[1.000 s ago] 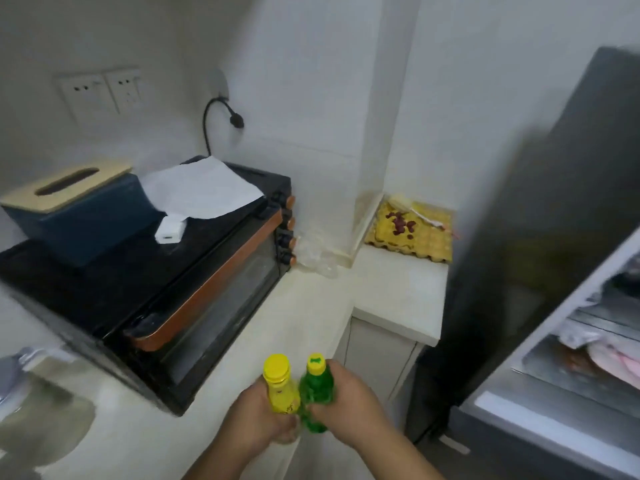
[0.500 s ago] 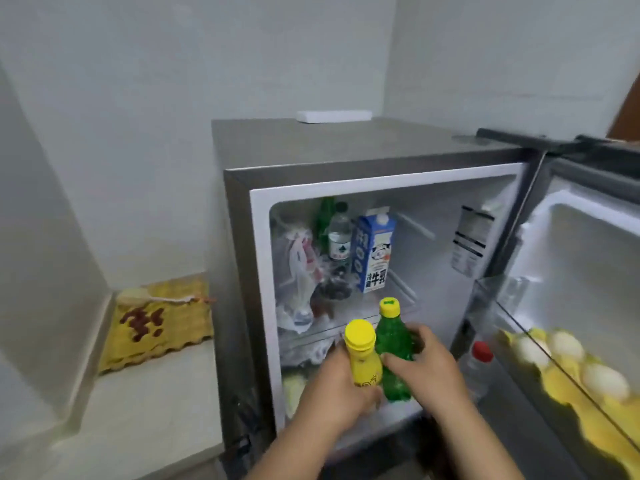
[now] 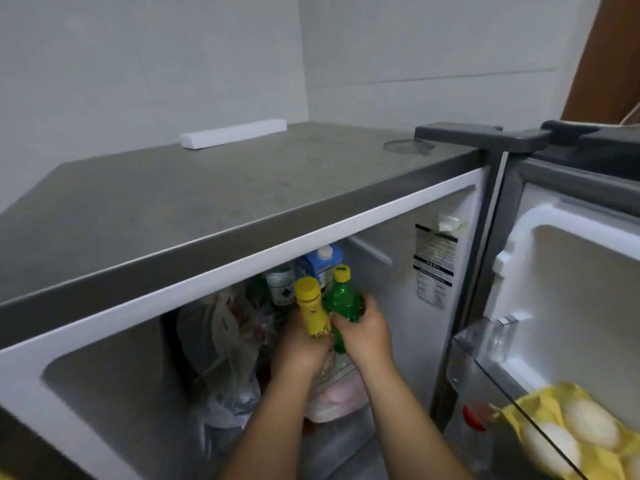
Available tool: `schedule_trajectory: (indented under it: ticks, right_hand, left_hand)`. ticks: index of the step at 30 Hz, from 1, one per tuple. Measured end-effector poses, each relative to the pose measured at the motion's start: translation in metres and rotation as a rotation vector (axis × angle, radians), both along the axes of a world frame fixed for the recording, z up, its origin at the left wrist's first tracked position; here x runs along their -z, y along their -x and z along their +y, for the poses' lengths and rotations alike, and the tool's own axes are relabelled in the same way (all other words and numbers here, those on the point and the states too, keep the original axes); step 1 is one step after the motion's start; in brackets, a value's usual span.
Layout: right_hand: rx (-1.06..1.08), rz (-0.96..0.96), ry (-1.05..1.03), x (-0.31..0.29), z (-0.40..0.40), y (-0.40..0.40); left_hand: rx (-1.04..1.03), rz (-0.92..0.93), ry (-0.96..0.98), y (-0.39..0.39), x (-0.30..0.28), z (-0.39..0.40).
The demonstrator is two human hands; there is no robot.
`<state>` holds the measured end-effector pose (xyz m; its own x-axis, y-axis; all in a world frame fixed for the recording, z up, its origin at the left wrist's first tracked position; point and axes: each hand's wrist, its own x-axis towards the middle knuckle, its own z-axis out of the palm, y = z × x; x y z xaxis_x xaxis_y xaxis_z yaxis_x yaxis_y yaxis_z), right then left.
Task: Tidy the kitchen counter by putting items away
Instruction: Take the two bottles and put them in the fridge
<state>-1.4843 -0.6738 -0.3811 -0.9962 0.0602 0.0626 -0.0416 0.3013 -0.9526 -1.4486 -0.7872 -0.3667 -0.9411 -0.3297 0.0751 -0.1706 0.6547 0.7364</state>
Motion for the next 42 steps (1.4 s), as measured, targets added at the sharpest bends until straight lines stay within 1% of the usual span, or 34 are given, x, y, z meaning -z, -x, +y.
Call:
schedule_trajectory:
  ticks: [7, 9, 11, 13, 15, 17, 19, 21, 25, 27, 29, 32, 37, 40, 42]
  right_hand:
    - [-0.085, -0.031, 0.020, 0.002, -0.001, 0.008]
    - [-0.115, -0.037, 0.010, 0.001, 0.004, -0.001]
    - [-0.148, -0.052, 0.025, 0.002, 0.011, -0.014]
    - [-0.143, -0.106, 0.012, -0.002, 0.021, -0.035]
    - [-0.130, -0.126, -0.028, -0.007, 0.034, -0.064]
    - [-0.130, -0.097, -0.081, -0.007, 0.051, -0.099]
    - [-0.168, -0.080, -0.147, -0.007, 0.067, -0.136]
    - [-0.232, -0.107, -0.202, 0.000, 0.082, -0.176]
    - [-0.291, -0.302, -0.309, 0.040, 0.126, -0.252]
    - [-0.349, -0.391, -0.393, 0.047, 0.155, -0.290]
    - [-0.387, -0.420, -0.466, 0.054, 0.179, -0.318]
    - [-0.372, -0.452, -0.509, 0.060, 0.219, -0.345]
    - [-0.415, -0.455, -0.541, 0.056, 0.275, -0.379]
    - [-0.527, -0.470, -0.602, 0.056, 0.308, -0.399]
    - [-0.605, -0.525, -0.641, 0.051, 0.335, -0.412]
  left_hand:
    - [0.018, 0.031, -0.017, 0.007, 0.007, -0.002]
    - [0.028, 0.039, -0.002, -0.006, 0.011, -0.001]
    - [-0.009, 0.069, 0.022, -0.025, 0.018, 0.000]
    - [-0.065, 0.140, 0.029, -0.049, 0.026, 0.000]
    - [-0.089, 0.152, 0.028, -0.076, 0.031, 0.005]
    - [-0.084, 0.107, 0.020, -0.111, 0.034, 0.013]
    - [-0.036, 0.055, -0.050, -0.138, 0.046, 0.022]
    - [0.030, -0.008, -0.121, -0.166, 0.062, 0.034]
    - [0.106, -0.129, -0.161, -0.227, 0.099, 0.086]
    - [0.161, -0.168, -0.175, -0.259, 0.115, 0.119]
    - [0.217, -0.199, -0.182, -0.279, 0.126, 0.145]
    - [0.252, -0.213, -0.163, -0.296, 0.125, 0.184]
    - [0.243, -0.193, -0.151, -0.321, 0.112, 0.242]
    - [0.177, -0.171, -0.160, -0.341, 0.111, 0.272]
    - [0.115, -0.177, -0.173, -0.358, 0.111, 0.292]
